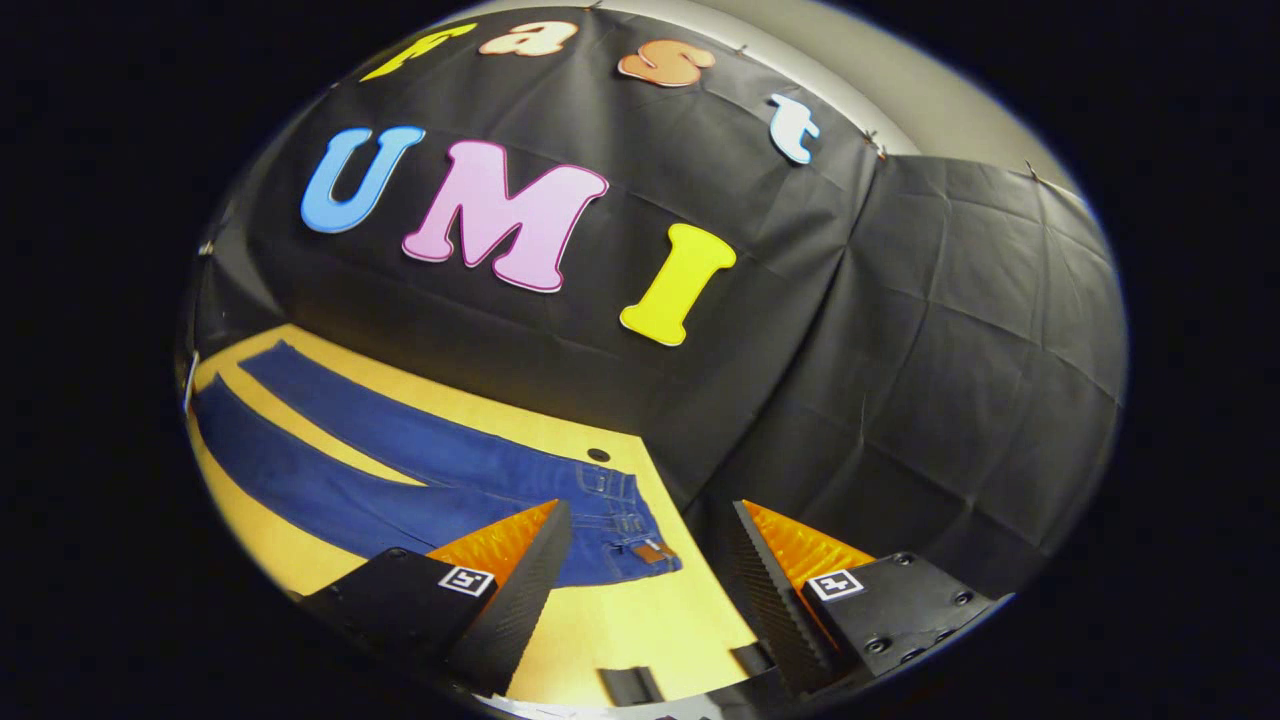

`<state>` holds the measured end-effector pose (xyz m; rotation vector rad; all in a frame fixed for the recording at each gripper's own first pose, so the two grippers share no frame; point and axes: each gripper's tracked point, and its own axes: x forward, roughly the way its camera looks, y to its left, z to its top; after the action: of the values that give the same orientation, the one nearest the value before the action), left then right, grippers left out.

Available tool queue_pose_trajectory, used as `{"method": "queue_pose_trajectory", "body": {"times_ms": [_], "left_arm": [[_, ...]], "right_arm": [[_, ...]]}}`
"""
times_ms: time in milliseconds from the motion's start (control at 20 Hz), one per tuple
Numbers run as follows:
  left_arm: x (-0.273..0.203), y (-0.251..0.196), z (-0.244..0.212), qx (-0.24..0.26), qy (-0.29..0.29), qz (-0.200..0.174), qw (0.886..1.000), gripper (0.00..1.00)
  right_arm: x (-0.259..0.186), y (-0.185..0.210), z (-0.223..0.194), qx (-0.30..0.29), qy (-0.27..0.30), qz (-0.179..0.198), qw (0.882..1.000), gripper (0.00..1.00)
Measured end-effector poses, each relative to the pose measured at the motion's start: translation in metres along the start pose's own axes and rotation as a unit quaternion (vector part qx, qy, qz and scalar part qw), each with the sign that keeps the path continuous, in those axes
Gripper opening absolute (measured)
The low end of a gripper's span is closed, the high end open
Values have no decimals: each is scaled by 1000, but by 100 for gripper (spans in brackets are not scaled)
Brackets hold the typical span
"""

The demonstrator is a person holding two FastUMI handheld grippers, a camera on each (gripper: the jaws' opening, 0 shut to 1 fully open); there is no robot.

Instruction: Grasp the waist and the cuffs of the jeans and fold them to make the two legs overlap; first hold the waist and fold one-third of the jeans toward the cuffs, then hold the cuffs and fold the remaining one-third in the same direction to finish folding.

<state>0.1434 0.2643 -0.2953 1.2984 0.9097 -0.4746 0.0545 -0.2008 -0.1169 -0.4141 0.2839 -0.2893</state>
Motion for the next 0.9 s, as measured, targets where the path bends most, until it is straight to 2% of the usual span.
{"method": "queue_pose_trajectory", "body": {"times_ms": [100, 200, 250, 300, 350, 450, 650, 750, 800, 900], "left_arm": [[-2, 0, 1, -1, 11, 8, 1000, 23], [2, 0, 0, -3, 15, 12, 1000, 17], [0, 1, 3, 0, 14, 16, 1000, 22], [0, 0, 7, 0, 14, 15, 1000, 12], [-1, 0, 6, 1, 14, 17, 1000, 8], [1, 1, 5, -12, 17, 11, 1000, 6], [1, 2, 5, -32, 25, -1, 999, 6], [2, 2, 6, -30, 28, 1, 999, 6], [2, 2, 6, -31, 29, 2, 999, 6], [2, 2, 6, -31, 32, 2, 999, 6]], "right_arm": [[23, -16, -10, -46, -2, 4, 999, 97], [50, -28, -21, -90, -5, 18, 996, 97], [65, -34, -27, -119, -7, 26, 992, 97], [79, -39, -33, -151, -10, 36, 988, 97], [94, -41, -41, -184, -7, 51, 982, 97], [119, -45, -58, -253, -1, 83, 964, 97], [168, -46, -94, -363, 14, 151, 919, 97], [178, -36, -123, -404, 30, 198, 892, 97], [182, -31, -140, -427, 38, 225, 875, 97], [190, -14, -180, -479, 54, 277, 831, 97]]}}
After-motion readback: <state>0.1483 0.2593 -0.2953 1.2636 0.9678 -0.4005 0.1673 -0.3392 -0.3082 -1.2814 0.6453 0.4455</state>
